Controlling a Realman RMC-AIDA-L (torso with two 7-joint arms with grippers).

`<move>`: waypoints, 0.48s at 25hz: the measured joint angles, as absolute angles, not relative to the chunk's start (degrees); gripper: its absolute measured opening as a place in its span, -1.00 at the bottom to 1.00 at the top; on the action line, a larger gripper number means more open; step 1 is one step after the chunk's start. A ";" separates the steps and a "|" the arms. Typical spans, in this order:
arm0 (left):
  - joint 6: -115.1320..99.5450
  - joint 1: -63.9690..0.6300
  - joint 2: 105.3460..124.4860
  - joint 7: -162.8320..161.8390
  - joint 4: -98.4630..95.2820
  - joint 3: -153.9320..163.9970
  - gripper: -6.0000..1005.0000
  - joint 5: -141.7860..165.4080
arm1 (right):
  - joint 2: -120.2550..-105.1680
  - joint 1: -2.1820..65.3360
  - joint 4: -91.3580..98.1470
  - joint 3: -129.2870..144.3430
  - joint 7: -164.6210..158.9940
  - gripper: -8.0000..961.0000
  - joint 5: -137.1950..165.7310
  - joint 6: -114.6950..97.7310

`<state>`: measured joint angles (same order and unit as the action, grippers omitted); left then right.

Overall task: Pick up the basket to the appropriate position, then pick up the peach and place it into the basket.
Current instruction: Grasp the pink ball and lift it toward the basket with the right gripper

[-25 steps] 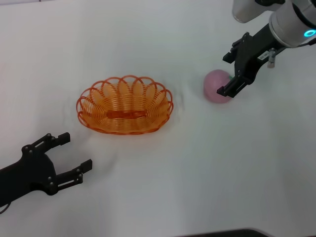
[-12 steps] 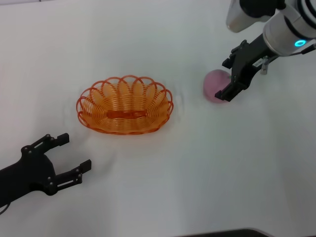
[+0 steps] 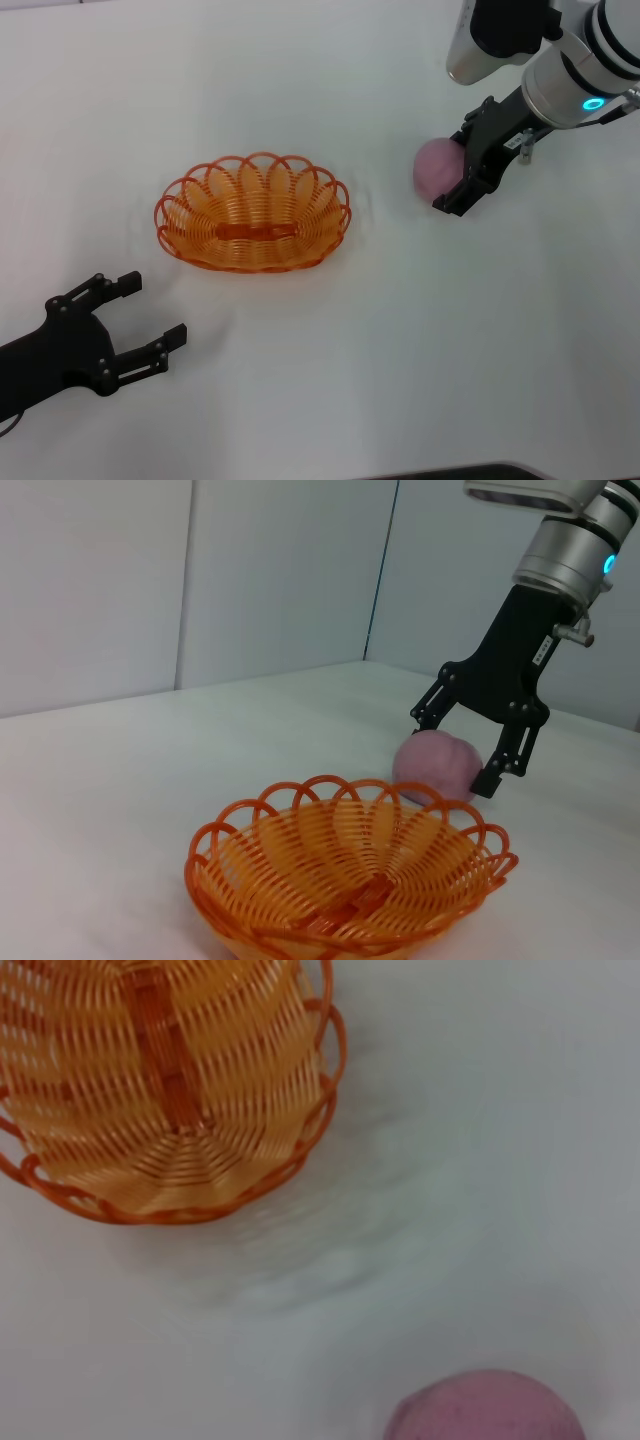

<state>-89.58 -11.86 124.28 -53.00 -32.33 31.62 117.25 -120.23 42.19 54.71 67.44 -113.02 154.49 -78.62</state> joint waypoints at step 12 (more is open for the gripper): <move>-89.53 -11.96 124.36 -53.00 -31.68 31.61 0.77 117.25 | -120.23 41.77 55.09 70.93 -115.35 0.74 154.50 -76.74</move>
<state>-89.53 -11.96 124.36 -53.00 -31.68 31.61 117.25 -120.23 41.77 55.09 70.93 -115.35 154.50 -76.74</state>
